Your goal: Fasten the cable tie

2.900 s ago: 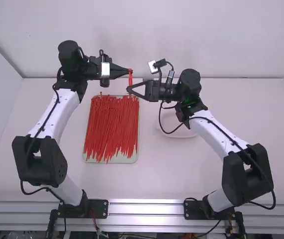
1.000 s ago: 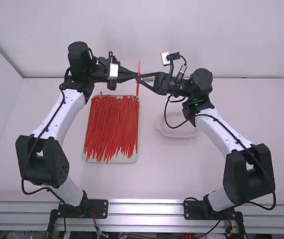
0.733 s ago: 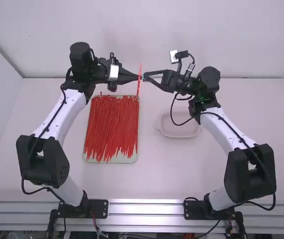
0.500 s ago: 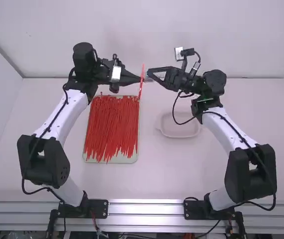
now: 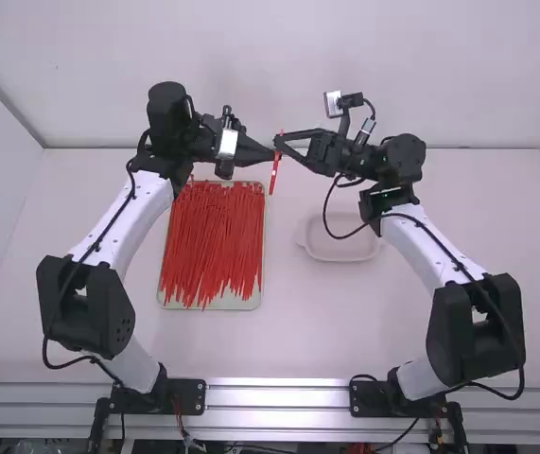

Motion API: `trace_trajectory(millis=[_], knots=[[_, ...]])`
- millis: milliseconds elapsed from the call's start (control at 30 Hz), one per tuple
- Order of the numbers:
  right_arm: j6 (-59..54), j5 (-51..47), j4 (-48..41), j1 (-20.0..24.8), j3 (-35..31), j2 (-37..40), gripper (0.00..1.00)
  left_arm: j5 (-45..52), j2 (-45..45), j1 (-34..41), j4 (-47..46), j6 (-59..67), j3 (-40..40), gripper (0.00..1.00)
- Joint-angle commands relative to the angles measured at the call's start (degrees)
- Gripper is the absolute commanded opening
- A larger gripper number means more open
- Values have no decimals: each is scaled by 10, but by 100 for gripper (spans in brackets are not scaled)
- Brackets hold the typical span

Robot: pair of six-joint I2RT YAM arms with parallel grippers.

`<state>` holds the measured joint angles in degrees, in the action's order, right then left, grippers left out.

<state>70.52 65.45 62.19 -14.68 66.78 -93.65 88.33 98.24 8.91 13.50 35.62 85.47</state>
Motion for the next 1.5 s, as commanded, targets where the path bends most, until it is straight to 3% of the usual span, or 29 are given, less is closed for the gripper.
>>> trace_trajectory(millis=[0,67,467,900,1133,1467], knots=[[5,1,5,-3,7,0,15,13,-3,4,0,-3,-3,2],[17,-1,4,-4,7,0,0,14,-3,5,0,-3,-3,2],[17,1,5,-3,7,0,0,14,-3,7,-63,-2,-3,2],[31,-1,8,12,7,0,0,8,-3,1,-223,32,-5,2],[66,-2,77,28,7,0,0,6,-3,1,-318,104,-26,2],[131,-10,173,67,7,0,0,8,-3,1,-324,109,-110,2]])
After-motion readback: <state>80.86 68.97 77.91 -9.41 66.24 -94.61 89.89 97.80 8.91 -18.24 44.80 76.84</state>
